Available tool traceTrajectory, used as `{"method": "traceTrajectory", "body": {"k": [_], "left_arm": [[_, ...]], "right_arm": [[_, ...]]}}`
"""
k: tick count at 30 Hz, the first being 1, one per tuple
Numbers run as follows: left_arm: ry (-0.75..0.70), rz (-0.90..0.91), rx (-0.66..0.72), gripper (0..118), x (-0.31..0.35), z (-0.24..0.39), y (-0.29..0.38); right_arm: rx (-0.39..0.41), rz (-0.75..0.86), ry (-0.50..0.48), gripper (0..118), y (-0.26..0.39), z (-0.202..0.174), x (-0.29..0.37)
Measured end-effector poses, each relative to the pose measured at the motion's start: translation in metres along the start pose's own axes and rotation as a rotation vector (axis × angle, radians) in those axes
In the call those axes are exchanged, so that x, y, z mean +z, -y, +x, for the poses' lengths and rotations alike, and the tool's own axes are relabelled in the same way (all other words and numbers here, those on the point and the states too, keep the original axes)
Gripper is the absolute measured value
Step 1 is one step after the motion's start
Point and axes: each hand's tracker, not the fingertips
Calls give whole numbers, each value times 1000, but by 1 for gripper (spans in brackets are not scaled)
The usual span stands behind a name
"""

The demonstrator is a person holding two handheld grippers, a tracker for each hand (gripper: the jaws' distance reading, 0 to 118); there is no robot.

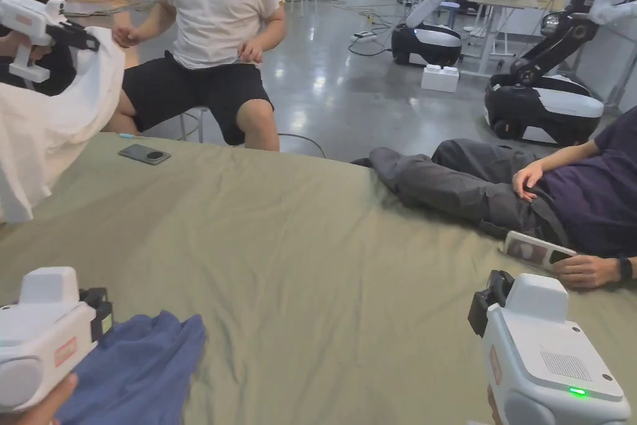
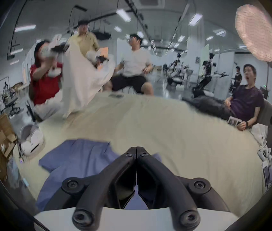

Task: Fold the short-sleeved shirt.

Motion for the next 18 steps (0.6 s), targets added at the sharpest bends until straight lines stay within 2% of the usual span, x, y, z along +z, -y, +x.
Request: {"method": "traceTrajectory", "body": {"k": [4,7,8,10,11,12,13,14,17,18], "left_arm": [[-61,-197,21,0,-10,-54,20],[-47,-324,46,0,-19,-80,35],[-31,-367,60,4,-22,-87,41],[-12,-422,89,23,-27,-96,50],[-11,-452,100,42,-32,-97,56],[-14,-472,110,75,-36,-97,63],[-8,-489,119,90,-40,-96,69],[-5,-498,126,94,-43,-96,75],[39,-550,157,93,-61,-84,96],[31,-582,139,90,-66,-82,102]], "right_arm": [[13,-32,-16,3,9,-7,-4],[20,-58,-33,3,17,-12,-8],[23,-66,-36,3,18,-14,-6],[29,-79,-42,3,22,-16,-7],[31,-85,-43,3,25,-17,-7],[33,-91,-44,3,26,-18,-7],[33,-98,-46,3,28,-18,-7],[33,-104,-48,3,30,-19,-7],[37,-115,-50,3,36,-20,-7],[39,-118,-51,3,38,-20,-6]]}}
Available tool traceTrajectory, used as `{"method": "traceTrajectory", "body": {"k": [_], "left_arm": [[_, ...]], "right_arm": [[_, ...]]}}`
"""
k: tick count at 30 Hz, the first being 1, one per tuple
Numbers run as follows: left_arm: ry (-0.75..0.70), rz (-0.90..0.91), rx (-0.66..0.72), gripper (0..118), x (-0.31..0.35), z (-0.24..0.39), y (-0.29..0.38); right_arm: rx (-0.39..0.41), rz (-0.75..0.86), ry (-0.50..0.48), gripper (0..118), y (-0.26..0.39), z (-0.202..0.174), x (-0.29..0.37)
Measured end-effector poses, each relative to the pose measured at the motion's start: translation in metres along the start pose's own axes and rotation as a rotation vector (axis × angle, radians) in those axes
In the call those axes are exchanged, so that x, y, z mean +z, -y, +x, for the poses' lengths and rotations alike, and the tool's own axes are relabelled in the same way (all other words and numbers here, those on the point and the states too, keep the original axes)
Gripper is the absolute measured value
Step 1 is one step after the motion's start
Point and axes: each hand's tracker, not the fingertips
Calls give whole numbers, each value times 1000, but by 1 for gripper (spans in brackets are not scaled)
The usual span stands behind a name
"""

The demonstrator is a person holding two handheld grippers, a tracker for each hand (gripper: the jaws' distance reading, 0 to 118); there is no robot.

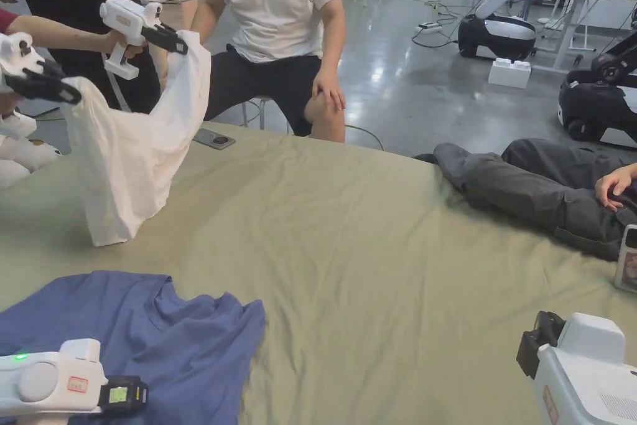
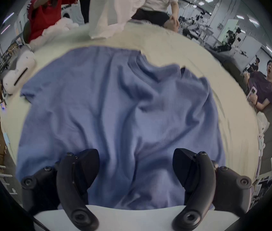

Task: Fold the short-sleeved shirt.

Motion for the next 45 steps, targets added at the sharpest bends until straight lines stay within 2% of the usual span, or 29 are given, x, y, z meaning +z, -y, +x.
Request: {"method": "traceTrajectory", "body": {"k": [2,3,5,9,15,19,23,27,31,38,45], "left_arm": [[-91,-40,-93,85,-18,13,11],[-112,32,-158,84,-14,22,15],[-152,33,-155,74,-31,13,7],[-154,91,-208,1,-24,23,10],[-139,129,-170,0,-23,12,10],[-161,266,-193,0,1,16,8],[-106,398,-120,0,40,24,-2],[-75,507,-126,0,82,45,-18],[-22,633,-165,0,135,84,-37],[154,809,-286,0,217,174,-77],[337,844,-417,0,243,277,-99]], "right_arm": [[3,-10,-3,3,2,-1,0],[4,-14,-4,3,3,-1,0],[7,-17,-4,3,4,-2,1],[12,-20,-3,3,6,-2,1],[3,-33,-5,3,9,-3,1],[-4,-25,-5,3,7,0,3],[-12,-4,-2,3,1,1,9],[-20,13,-6,3,-2,5,13],[-27,32,-5,3,-8,10,18],[-49,70,13,3,-21,26,29],[-74,109,52,3,-32,54,43]]}}
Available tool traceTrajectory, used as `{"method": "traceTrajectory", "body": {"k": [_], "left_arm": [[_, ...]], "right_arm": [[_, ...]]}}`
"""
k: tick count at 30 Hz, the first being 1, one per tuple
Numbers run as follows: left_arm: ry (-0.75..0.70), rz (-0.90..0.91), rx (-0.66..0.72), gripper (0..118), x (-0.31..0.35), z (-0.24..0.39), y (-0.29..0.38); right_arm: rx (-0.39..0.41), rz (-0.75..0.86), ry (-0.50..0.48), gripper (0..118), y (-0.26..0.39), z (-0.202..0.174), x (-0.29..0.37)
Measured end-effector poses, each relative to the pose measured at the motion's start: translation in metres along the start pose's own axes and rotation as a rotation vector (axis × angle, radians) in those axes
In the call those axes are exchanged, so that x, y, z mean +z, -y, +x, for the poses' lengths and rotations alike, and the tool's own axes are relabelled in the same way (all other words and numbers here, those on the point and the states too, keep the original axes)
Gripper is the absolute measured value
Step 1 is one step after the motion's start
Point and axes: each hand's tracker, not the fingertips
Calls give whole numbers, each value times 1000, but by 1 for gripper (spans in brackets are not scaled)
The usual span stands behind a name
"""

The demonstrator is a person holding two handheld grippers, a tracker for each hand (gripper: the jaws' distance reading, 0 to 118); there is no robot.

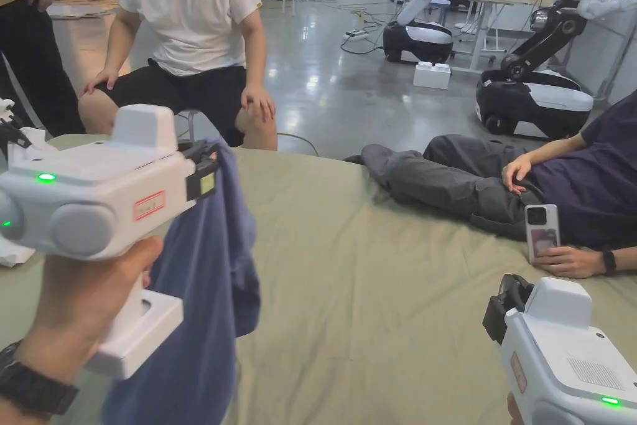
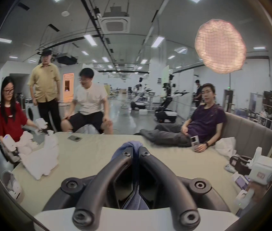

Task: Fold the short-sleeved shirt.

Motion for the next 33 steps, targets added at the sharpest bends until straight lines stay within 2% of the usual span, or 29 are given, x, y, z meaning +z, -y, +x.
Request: {"method": "traceTrajectory", "body": {"k": [7,16,20,23,24,25,29,33], "left_arm": [[226,-82,-40,0,-62,99,14],[418,-390,-27,2,-107,194,140],[448,-481,-19,19,-101,210,193],[440,-502,-4,56,-91,212,209],[439,-498,-3,72,-87,210,211],[432,-487,-3,79,-83,207,211],[318,-365,-21,81,-63,185,197],[177,-236,18,80,-45,147,177]], "right_arm": [[-10,16,56,3,-4,35,10],[-26,-32,134,3,17,79,18],[-29,-68,153,3,30,89,20],[-30,-94,151,3,38,90,21],[-30,-100,149,3,39,89,21],[-29,-104,144,3,40,87,21],[-7,-92,117,3,38,75,22],[21,-61,73,3,26,56,22]]}}
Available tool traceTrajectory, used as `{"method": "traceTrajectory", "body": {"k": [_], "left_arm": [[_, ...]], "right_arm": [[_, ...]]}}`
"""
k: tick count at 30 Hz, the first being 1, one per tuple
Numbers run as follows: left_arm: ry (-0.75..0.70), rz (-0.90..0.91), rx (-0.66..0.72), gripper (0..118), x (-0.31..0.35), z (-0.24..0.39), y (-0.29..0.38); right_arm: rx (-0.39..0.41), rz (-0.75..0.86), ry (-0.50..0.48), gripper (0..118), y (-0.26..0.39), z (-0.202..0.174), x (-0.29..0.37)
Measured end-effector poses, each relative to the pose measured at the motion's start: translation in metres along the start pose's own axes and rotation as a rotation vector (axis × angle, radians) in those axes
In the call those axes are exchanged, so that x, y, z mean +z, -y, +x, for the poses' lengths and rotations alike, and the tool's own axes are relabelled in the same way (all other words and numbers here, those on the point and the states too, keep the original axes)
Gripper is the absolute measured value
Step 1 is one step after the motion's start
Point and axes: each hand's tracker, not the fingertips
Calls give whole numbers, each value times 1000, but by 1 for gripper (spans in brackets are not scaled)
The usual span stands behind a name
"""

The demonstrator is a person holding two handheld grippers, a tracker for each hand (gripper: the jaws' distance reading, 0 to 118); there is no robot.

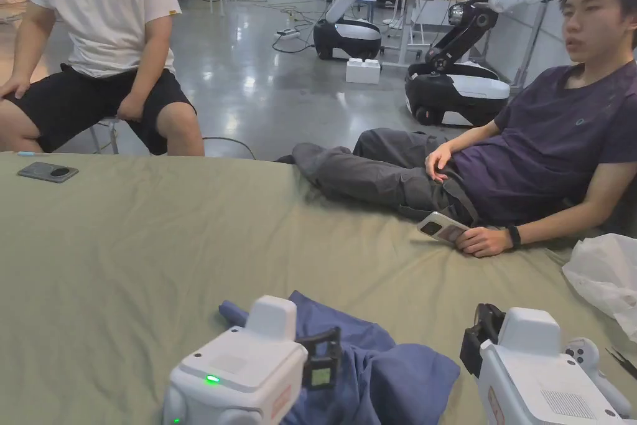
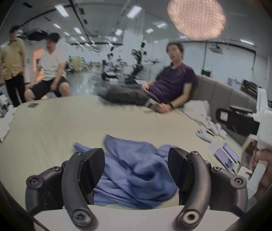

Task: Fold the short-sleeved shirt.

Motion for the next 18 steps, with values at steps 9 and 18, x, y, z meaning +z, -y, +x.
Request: {"method": "traceTrajectory", "body": {"k": [9,18], "left_arm": [[-293,133,1,0,46,-69,-10],[-310,-103,124,0,37,-119,19]], "right_arm": [[16,130,-37,3,-23,-37,4],[26,128,-63,3,-23,-53,-1]]}}
